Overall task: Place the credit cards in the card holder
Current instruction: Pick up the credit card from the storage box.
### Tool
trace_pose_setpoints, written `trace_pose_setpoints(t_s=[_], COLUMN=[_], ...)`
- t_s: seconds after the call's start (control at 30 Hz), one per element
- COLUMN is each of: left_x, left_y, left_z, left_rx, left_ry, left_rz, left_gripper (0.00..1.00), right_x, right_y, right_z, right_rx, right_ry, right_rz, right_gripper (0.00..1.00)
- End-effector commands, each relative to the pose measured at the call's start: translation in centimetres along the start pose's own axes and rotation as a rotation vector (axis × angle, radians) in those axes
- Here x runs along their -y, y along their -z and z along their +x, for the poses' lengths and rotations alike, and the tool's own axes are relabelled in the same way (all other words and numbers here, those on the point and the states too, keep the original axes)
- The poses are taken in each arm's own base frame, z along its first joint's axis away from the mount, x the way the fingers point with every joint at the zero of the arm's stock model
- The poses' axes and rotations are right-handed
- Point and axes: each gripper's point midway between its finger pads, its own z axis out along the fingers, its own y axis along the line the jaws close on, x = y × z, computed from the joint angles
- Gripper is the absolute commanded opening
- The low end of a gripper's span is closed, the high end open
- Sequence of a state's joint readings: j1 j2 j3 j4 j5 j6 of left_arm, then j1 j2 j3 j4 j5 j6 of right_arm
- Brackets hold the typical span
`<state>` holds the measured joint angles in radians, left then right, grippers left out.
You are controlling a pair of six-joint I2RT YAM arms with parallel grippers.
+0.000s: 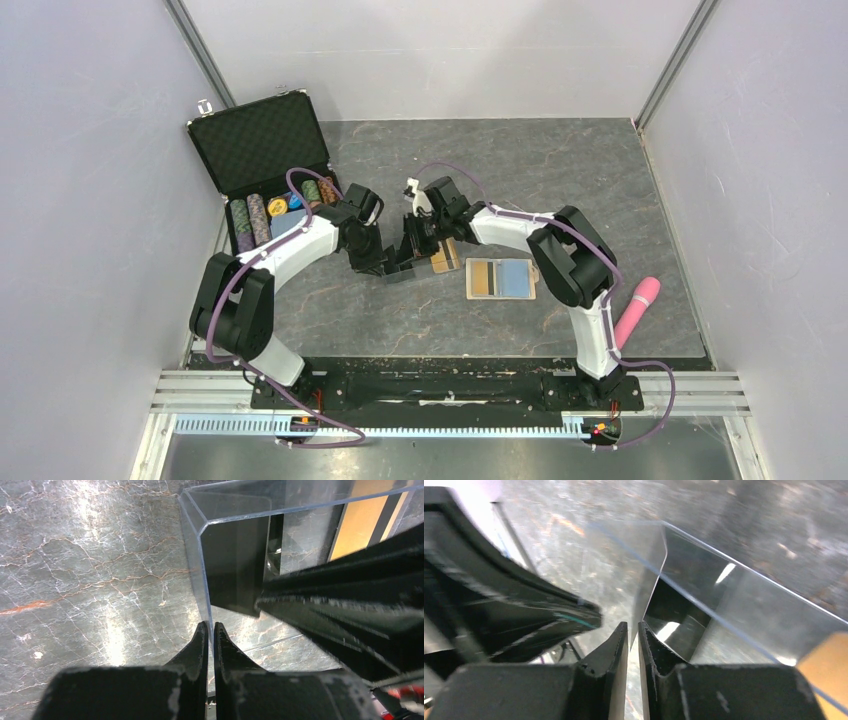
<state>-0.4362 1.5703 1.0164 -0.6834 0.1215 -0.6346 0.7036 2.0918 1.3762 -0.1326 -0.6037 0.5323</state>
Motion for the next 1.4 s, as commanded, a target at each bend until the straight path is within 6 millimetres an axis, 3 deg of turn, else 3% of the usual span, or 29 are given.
trace_pose_setpoints(t_s=[0.0,0.23,0.43,0.63,0.73,0.9,1.0,1.2,1.37], left_x=[1.5,1.5,1.4,1.5,1.6,1.3,0.8,-1.4,-3.8], left_y=[-1.1,-1.1,-1.1,-1.0,-0.9,-0.3,0.2,1.4,3.0], left_z=[0.0,0.0,0.0,-0.1,-0.2,-0.6,-0.9,-1.4,-2.1], left_rx=[-0.005,-0.005,-0.007,-0.001,0.001,0.025,0.042,0.069,0.108], left_ry=[-0.06,-0.061,-0.061,-0.062,-0.065,-0.069,-0.065,-0.067,-0.064], left_rz=[0.054,0.054,0.053,0.056,0.058,0.032,0.006,-0.079,-0.142], left_gripper=[0.02,0.02,0.02,0.02,0.02,0.02,0.02,0.02,0.05], right_x=[-5.9,-3.8,-2.0,-2.1,-1.7,-1.4,-2.4,-5.5,-6.6], right_y=[0.2,-0.9,-1.2,-1.0,-1.3,-1.5,-0.9,2.0,5.1], right_z=[-0.9,0.3,0.8,0.4,0.7,0.9,-0.1,-3.1,-4.3], right_rx=[0.047,-0.003,-0.036,-0.028,-0.038,-0.057,-0.03,0.066,0.137], right_ry=[0.098,0.084,0.1,0.111,0.102,0.09,0.109,0.171,0.191], right_rz=[-0.195,-0.136,-0.048,-0.04,-0.035,-0.02,-0.034,-0.064,-0.094], right_gripper=[0.14,0.19,0.37,0.48,0.42,0.12,0.02,0.0,0.0])
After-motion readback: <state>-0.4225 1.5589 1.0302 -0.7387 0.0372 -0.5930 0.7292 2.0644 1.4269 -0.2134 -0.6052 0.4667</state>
